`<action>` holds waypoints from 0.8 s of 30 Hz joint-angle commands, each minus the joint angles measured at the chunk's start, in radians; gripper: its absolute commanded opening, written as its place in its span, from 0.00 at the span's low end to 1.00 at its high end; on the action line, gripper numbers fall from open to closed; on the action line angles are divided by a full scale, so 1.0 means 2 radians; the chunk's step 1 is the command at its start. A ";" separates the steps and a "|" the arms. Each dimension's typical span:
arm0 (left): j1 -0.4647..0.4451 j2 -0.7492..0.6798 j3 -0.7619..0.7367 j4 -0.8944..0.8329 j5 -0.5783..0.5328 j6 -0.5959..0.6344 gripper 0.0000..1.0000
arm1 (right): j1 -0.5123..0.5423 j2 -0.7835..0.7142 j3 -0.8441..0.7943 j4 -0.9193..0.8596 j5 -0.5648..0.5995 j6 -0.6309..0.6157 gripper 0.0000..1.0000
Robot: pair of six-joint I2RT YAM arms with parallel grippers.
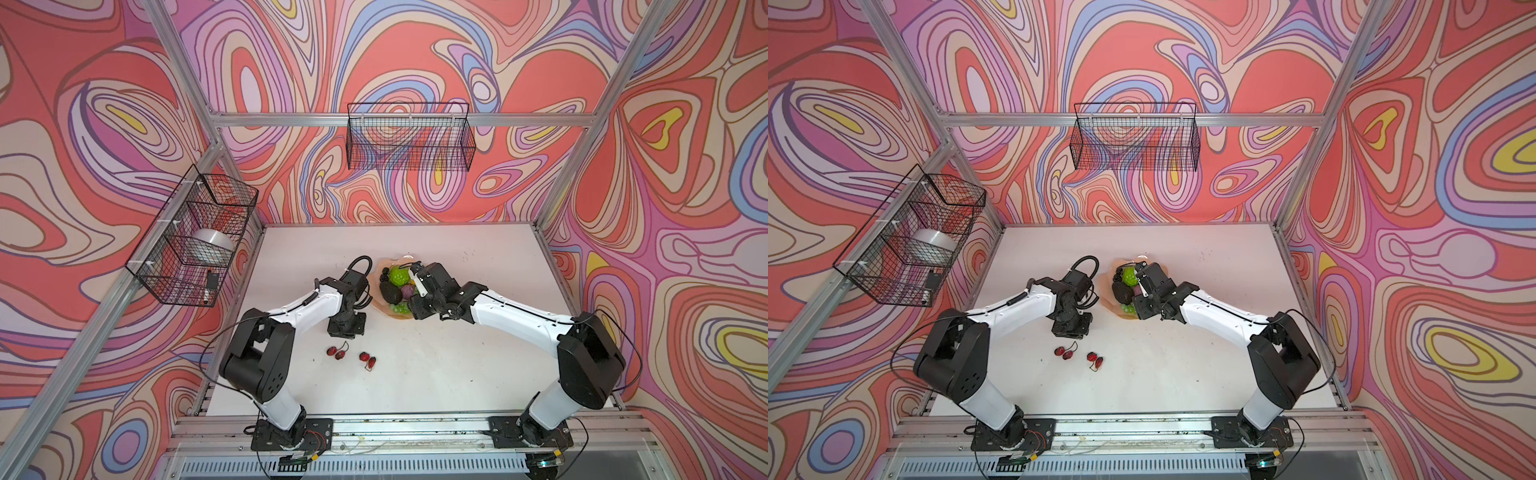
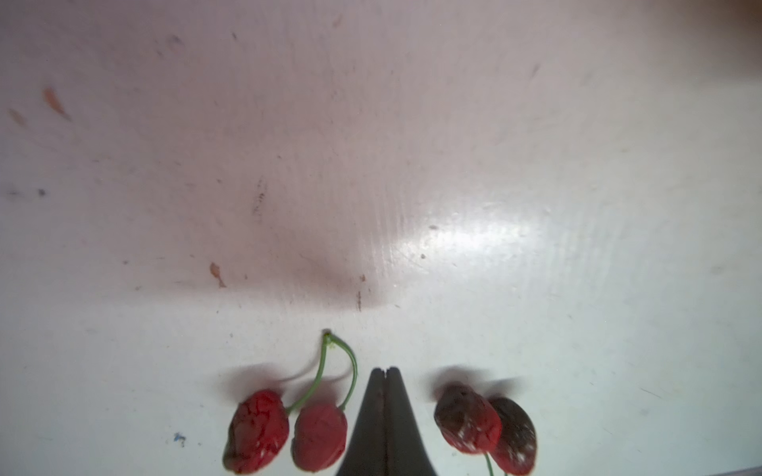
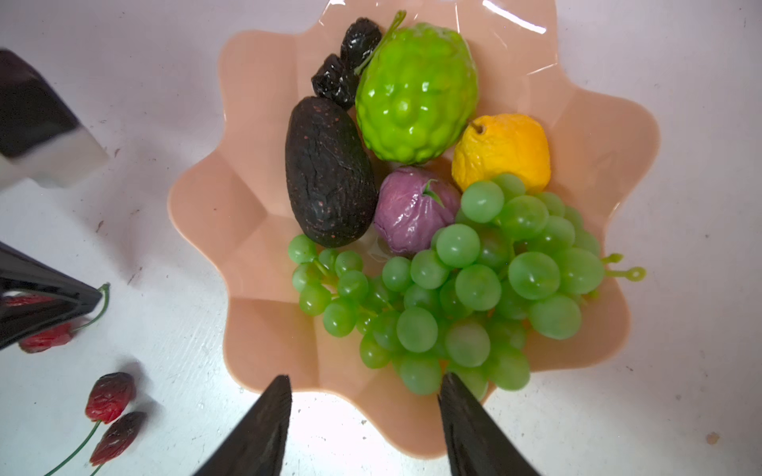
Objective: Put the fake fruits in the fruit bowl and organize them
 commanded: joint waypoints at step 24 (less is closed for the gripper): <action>0.004 0.006 0.043 -0.087 0.014 0.011 0.64 | 0.002 -0.026 -0.035 0.038 0.009 0.018 0.61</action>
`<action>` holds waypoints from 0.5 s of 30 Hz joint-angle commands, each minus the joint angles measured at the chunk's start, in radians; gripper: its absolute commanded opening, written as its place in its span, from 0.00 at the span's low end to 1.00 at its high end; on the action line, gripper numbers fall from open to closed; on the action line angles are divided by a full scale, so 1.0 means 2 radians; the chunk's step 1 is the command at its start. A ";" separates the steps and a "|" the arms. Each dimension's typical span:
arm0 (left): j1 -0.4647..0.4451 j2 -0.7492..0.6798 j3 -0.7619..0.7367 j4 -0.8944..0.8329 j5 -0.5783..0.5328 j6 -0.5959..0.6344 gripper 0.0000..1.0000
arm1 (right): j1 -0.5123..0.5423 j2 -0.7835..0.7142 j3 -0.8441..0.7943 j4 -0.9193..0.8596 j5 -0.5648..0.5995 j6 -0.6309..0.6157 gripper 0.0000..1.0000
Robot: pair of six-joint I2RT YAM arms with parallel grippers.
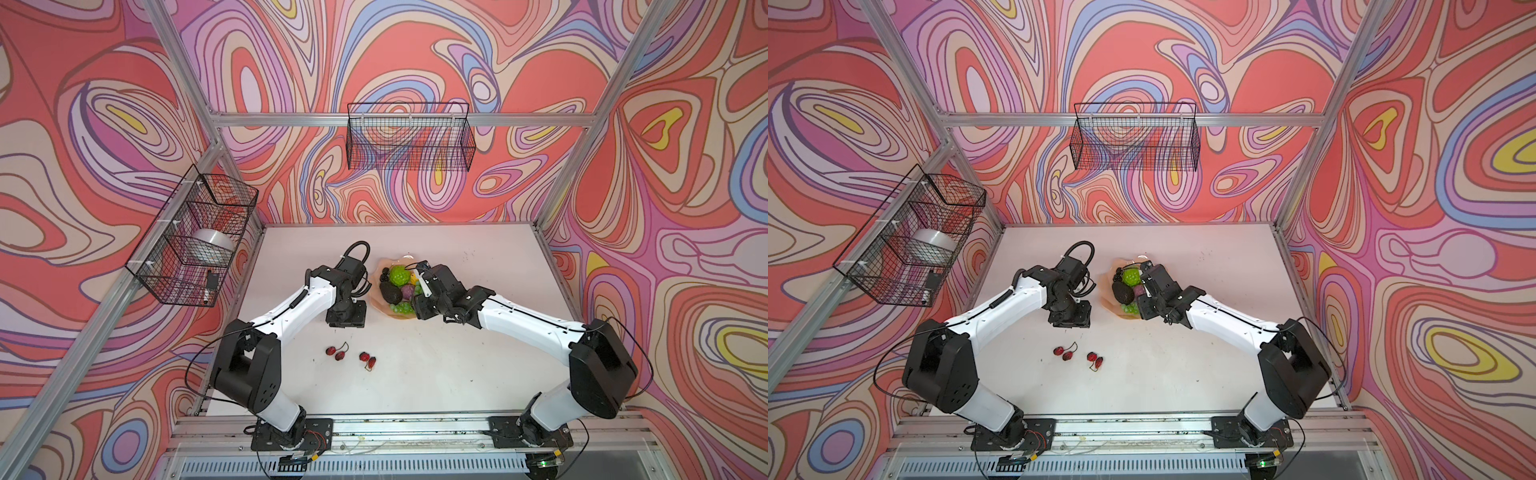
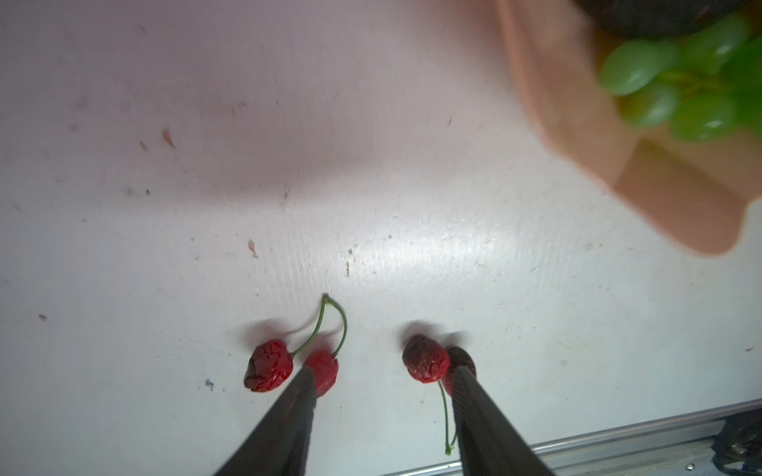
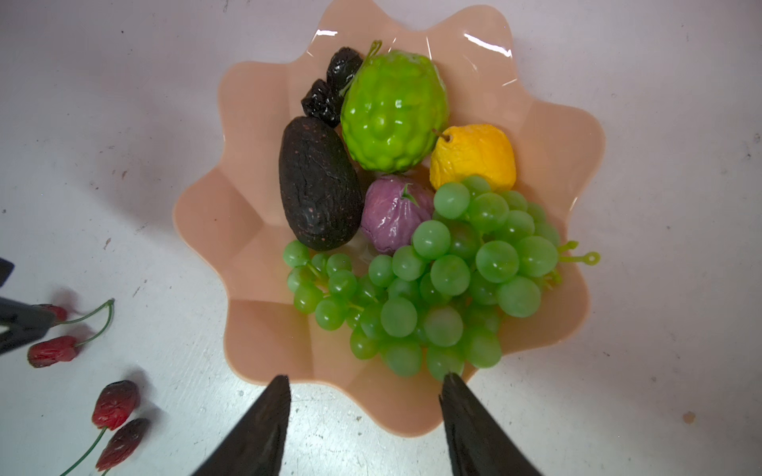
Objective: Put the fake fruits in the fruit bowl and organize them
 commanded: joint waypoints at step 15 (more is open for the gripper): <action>0.001 0.099 -0.021 -0.011 -0.022 0.022 0.62 | 0.002 0.010 -0.014 0.021 -0.006 0.006 0.61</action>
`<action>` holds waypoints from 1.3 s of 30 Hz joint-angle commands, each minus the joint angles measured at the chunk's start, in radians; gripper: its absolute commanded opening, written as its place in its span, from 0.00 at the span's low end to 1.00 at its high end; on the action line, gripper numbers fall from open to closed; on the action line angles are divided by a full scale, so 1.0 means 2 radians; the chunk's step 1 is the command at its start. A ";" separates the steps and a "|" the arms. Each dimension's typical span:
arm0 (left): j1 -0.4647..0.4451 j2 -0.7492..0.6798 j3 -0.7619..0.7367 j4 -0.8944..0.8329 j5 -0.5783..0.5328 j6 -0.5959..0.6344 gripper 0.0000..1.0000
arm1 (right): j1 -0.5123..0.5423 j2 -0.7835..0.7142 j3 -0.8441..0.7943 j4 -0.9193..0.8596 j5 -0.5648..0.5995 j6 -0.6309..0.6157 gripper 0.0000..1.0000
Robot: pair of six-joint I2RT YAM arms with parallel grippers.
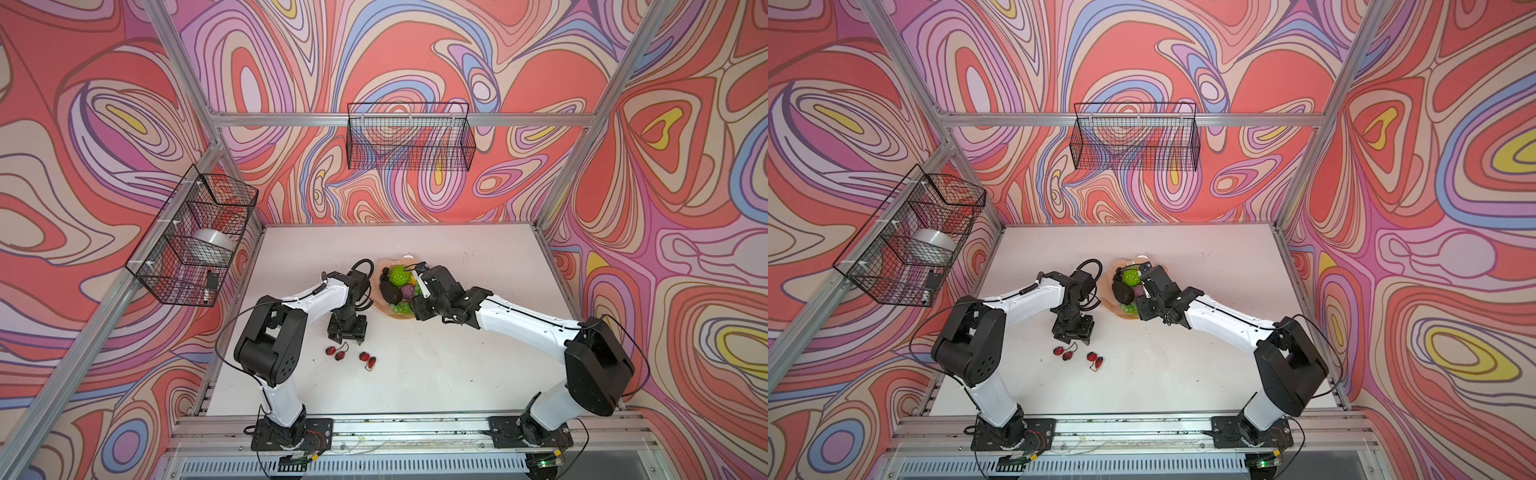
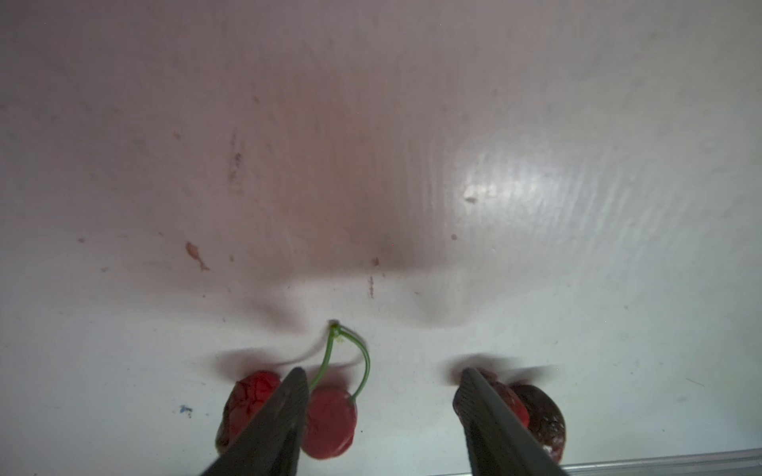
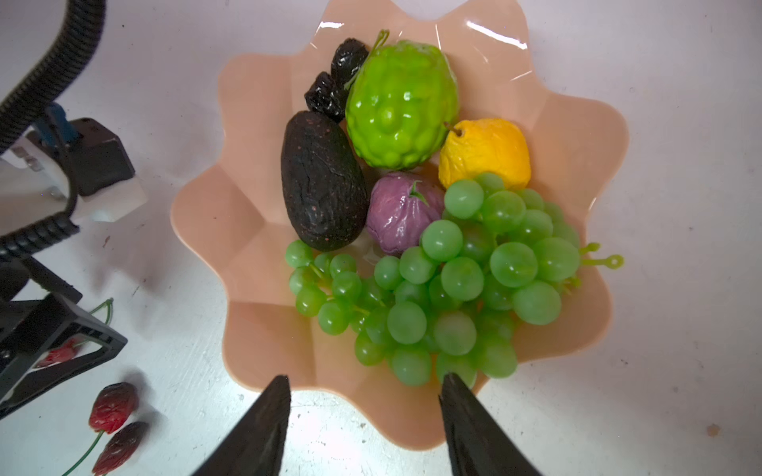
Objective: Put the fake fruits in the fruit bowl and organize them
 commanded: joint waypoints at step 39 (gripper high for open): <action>0.001 0.037 -0.062 0.064 0.009 -0.017 0.00 | 0.002 0.017 -0.006 0.017 0.003 -0.001 0.61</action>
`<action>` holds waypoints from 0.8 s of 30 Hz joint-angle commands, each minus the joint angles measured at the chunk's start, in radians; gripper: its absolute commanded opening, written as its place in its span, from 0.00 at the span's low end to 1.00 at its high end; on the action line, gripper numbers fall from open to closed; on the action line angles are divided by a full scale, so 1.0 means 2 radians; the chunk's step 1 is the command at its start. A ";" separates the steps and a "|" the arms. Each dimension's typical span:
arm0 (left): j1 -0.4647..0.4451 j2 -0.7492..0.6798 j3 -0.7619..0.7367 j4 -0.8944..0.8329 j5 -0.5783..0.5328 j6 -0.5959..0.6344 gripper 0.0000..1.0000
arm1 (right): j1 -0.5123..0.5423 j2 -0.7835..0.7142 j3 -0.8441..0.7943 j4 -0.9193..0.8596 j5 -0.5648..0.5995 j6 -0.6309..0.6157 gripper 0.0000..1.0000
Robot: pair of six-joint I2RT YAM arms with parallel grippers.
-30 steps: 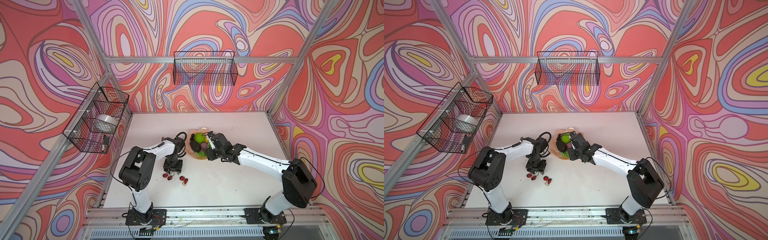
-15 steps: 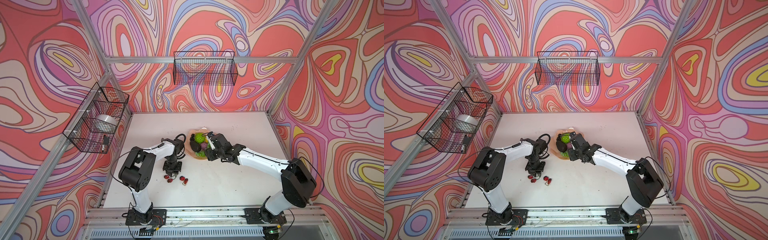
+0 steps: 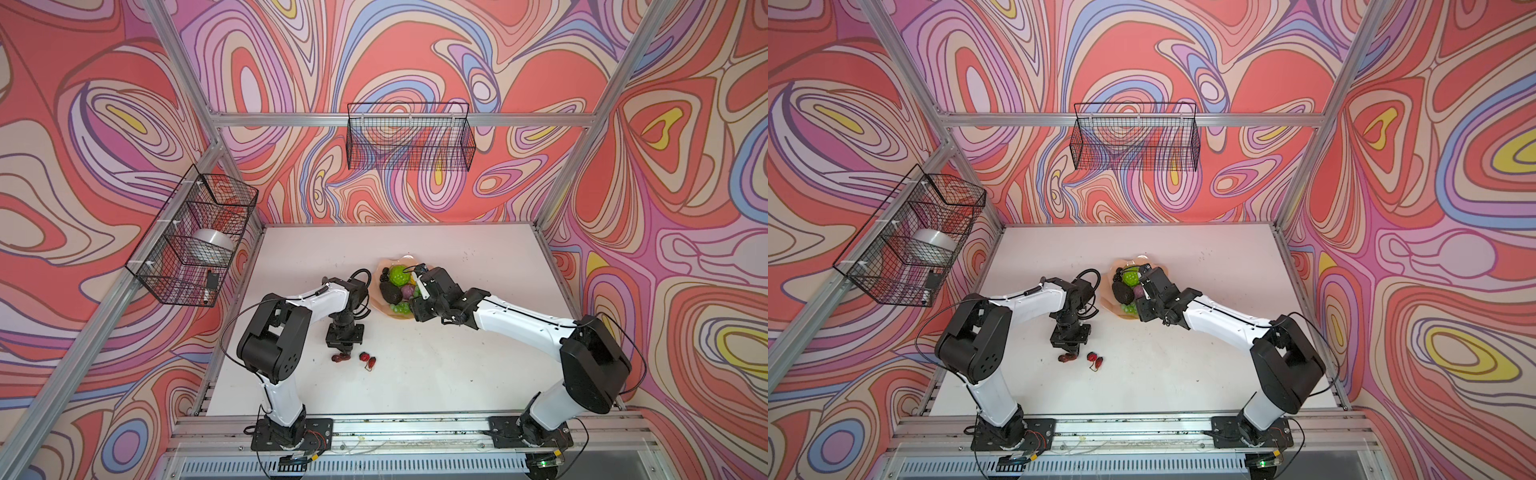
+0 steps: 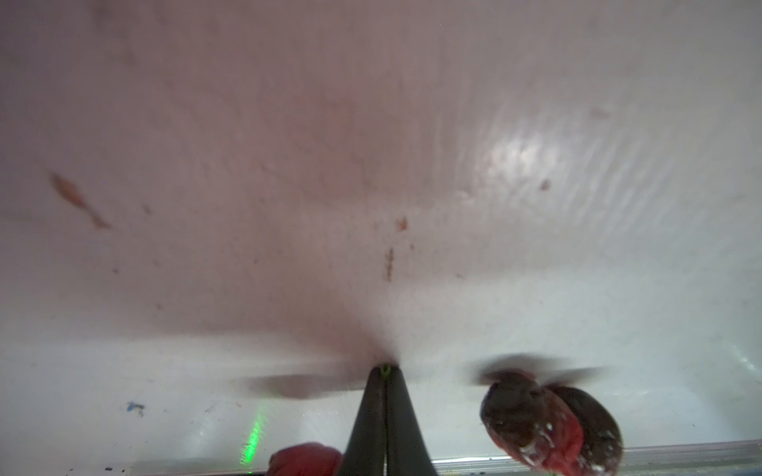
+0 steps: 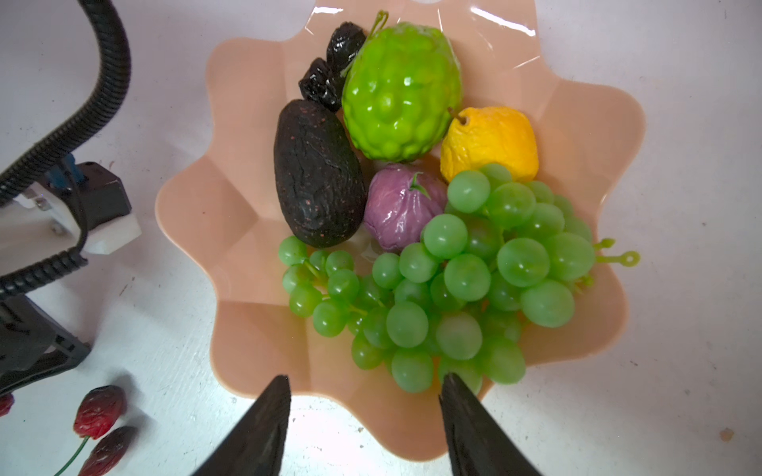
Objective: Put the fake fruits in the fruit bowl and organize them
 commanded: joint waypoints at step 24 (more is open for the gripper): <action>0.019 -0.096 0.153 0.115 0.067 -0.037 0.00 | 0.002 -0.011 0.010 0.004 0.025 -0.010 0.61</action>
